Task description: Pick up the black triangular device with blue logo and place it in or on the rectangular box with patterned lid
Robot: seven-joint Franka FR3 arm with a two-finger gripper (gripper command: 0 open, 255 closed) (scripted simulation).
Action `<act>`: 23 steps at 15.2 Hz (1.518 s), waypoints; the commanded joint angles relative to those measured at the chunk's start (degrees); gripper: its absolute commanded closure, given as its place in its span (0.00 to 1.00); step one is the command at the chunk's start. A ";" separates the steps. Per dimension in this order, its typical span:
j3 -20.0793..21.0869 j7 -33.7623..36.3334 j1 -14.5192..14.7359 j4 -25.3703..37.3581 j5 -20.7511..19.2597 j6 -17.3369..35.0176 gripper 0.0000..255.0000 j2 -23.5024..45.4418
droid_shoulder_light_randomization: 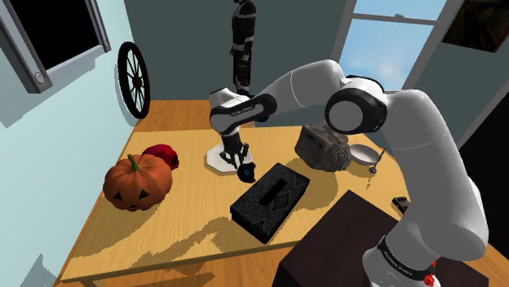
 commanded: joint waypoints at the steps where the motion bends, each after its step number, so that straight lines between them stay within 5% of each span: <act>1: -0.18 -0.70 -0.92 -7.74 -0.10 3.09 1.00 -4.71; 9: -1.35 -3.80 -4.15 -33.02 -0.71 12.33 1.00 -21.00; 23: -1.62 -2.98 -4.04 -33.21 -1.30 20.43 1.00 -13.06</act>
